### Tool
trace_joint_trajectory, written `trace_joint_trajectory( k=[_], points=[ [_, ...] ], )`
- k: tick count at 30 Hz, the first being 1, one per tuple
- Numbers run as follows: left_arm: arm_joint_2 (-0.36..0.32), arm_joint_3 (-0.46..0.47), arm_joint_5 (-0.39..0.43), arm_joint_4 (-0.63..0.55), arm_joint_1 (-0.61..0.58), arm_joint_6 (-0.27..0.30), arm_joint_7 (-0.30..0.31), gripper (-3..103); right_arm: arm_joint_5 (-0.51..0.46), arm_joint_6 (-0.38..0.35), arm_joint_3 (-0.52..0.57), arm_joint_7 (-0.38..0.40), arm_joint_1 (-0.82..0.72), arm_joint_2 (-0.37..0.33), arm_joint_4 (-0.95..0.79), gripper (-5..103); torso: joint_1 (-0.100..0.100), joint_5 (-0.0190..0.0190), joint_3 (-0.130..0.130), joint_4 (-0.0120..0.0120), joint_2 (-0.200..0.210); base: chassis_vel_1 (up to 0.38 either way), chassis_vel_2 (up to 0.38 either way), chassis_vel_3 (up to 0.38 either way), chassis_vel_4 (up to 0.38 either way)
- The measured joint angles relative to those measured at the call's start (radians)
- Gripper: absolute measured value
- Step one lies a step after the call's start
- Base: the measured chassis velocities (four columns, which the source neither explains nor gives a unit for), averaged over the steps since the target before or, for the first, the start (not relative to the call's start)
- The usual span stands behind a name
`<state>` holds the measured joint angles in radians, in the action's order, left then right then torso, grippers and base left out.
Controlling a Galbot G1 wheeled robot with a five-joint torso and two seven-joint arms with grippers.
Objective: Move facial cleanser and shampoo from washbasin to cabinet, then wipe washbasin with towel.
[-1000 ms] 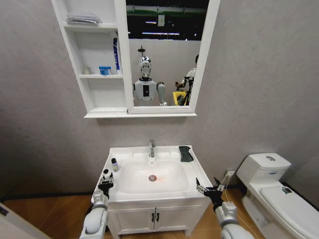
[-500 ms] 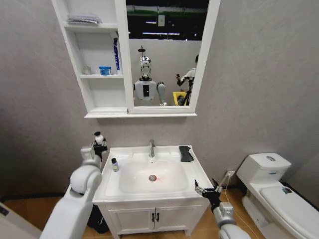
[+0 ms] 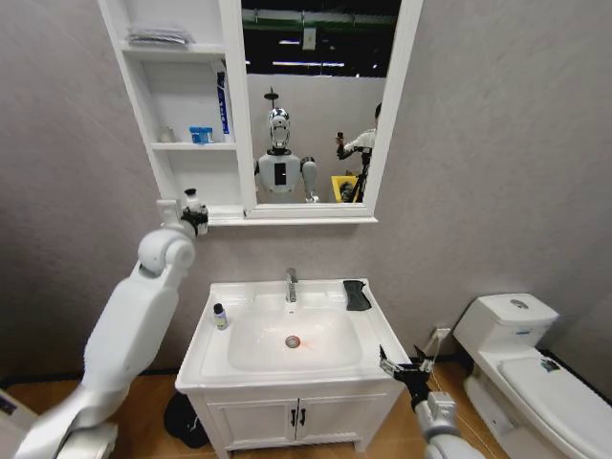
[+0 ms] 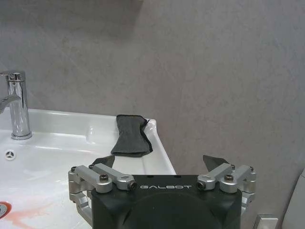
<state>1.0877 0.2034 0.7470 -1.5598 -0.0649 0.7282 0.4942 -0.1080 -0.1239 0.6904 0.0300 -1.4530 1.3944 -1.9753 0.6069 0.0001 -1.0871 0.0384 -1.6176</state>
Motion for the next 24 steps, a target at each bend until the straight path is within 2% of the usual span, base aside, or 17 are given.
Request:
trace_joint_trajectory(
  k=[2,3,6,7,9,12,18,20,21,24],
  points=[
    [0.014,-0.005,-0.011,0.075,0.067,0.0,-0.029,32,0.0,0.001,0.004,0.0,-0.006,0.003,-0.005,100,0.0,-0.0001,0.0,0.0002,0.0,0.0,0.0,0.0,0.0],
    [0.014,-0.005,-0.011,0.075,0.067,0.0,-0.029,32,0.0,0.001,0.004,0.0,-0.006,0.003,-0.005,100,0.0,-0.0001,0.0,0.0002,0.0,0.0,0.0,0.0,0.0],
    [0.025,-0.002,-0.076,0.188,0.135,-0.011,-0.096,32,0.001,0.005,0.016,-0.001,-0.007,0.004,-0.005,100,0.0,0.0002,0.0,0.0001,0.0,0.0,0.0,0.0,0.0],
    [0.025,-0.002,-0.076,0.188,0.135,-0.011,-0.096,32,0.001,0.005,0.016,-0.001,-0.007,0.004,-0.005,100,0.0,0.0002,0.0,0.0001,0.0,0.0,0.0,0.0,0.0],
    [0.033,0.005,-0.139,0.278,0.165,-0.039,-0.153,32,0.001,0.015,0.03,-0.009,0.002,0.004,0.01,100,0.0,-0.0002,0.0,0.0,0.0,0.0,0.0,0.0,0.0],
    [0.035,0.013,-0.175,0.327,0.174,-0.056,-0.186,32,0.008,0.026,0.034,-0.013,0.016,0.004,0.029,100,0.0,-0.0003,0.0,-0.0001,0.0,0.0,0.0,0.0,0.0],
    [0.043,0.025,-0.201,0.37,0.175,-0.074,-0.191,29,0.008,0.02,0.031,-0.031,0.039,-0.003,0.04,100,0.0,-0.0002,0.0,-0.0002,0.0,0.0,0.0,0.0,0.0],
    [0.046,0.025,-0.206,0.382,0.175,-0.088,-0.191,39,0.008,0.02,0.032,-0.036,0.042,-0.006,0.045,100,0.0,-0.0001,0.0,-0.0001,0.0,0.0,0.0,0.0,0.0],
    [0.046,0.025,-0.206,0.382,0.175,-0.088,-0.191,39,0.008,0.02,0.032,-0.036,0.042,-0.006,0.045,100,0.0,-0.0001,0.0,-0.0001,0.0,0.0,0.0,0.0,0.0],
    [0.054,0.031,-0.213,0.405,0.183,-0.106,-0.191,55,0.008,0.023,0.032,-0.038,0.046,-0.007,0.062,100,0.0,0.0,0.0,0.0,0.0,0.0,0.0,0.0,0.0]
  ],
)
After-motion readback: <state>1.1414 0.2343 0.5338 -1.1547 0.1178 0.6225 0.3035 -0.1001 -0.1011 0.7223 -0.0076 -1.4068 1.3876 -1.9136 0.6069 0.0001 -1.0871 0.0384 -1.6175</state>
